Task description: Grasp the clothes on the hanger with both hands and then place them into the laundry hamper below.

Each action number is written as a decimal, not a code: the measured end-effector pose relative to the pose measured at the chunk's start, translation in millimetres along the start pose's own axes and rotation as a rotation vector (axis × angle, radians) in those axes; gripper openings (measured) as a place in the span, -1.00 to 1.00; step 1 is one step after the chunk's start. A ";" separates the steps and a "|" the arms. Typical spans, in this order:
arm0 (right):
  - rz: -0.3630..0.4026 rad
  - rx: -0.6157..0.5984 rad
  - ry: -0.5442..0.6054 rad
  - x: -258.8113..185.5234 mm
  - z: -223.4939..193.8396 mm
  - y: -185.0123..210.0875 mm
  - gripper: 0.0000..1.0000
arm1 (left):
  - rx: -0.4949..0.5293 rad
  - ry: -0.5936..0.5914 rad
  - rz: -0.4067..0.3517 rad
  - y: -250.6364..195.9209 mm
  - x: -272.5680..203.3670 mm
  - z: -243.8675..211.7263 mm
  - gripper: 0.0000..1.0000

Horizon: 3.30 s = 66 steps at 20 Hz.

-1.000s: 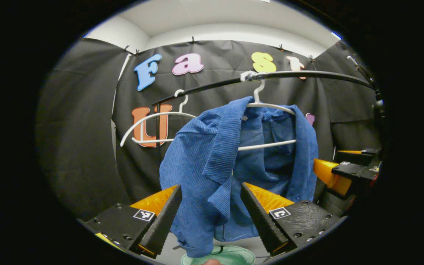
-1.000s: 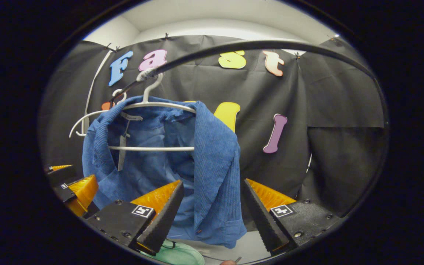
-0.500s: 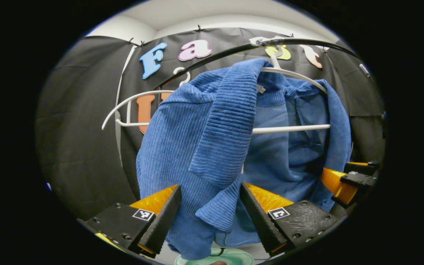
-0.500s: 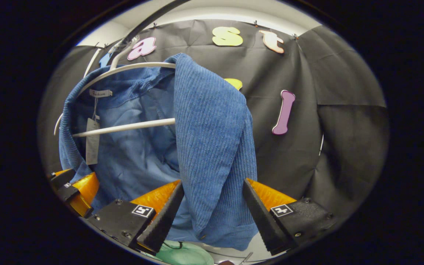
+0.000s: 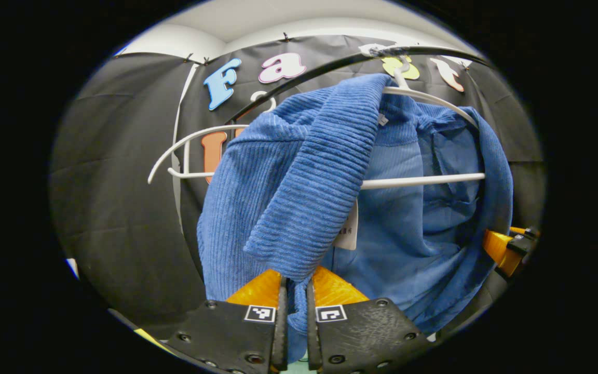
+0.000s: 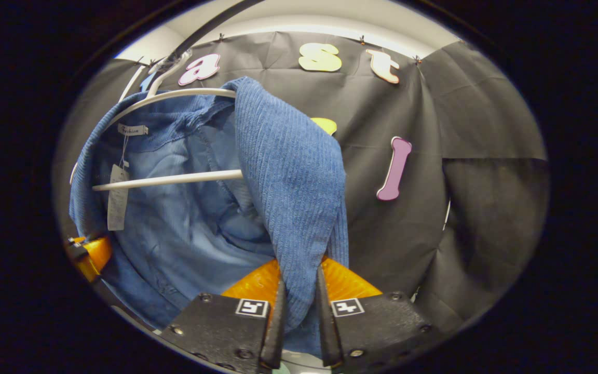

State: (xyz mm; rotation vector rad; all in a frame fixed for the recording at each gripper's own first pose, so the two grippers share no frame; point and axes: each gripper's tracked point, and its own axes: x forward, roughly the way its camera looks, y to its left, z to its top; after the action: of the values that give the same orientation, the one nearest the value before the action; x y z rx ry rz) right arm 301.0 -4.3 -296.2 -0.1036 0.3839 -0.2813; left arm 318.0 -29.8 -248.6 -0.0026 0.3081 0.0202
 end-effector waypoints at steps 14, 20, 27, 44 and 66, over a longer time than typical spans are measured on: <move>-0.105 -0.054 -0.183 -24.0 63.4 -44.2 -0.87 | -0.005 -0.107 0.010 53.4 -36.5 90.0 -0.92; -0.158 -0.066 -0.244 -22.1 90.2 -64.9 -0.87 | -0.004 -0.142 0.030 85.1 -30.9 125.3 -1.00; -0.202 -0.068 -0.247 -14.9 94.1 -86.6 -0.87 | 0.015 -0.123 -0.016 108.0 -17.4 145.6 -0.92; -0.132 -0.016 -0.041 16.0 27.5 -78.8 -0.87 | 0.030 0.018 -0.126 130.0 6.6 108.9 -0.92; 0.201 0.116 0.243 -18.9 -68.8 12.1 -0.87 | -0.098 0.181 -0.249 85.7 -37.4 -1.7 -0.90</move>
State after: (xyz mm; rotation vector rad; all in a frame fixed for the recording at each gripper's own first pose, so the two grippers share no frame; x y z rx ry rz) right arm 260.9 9.5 -354.9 0.0835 0.6135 -0.1166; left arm 280.2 55.1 -238.8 -0.1411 0.4853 -0.2134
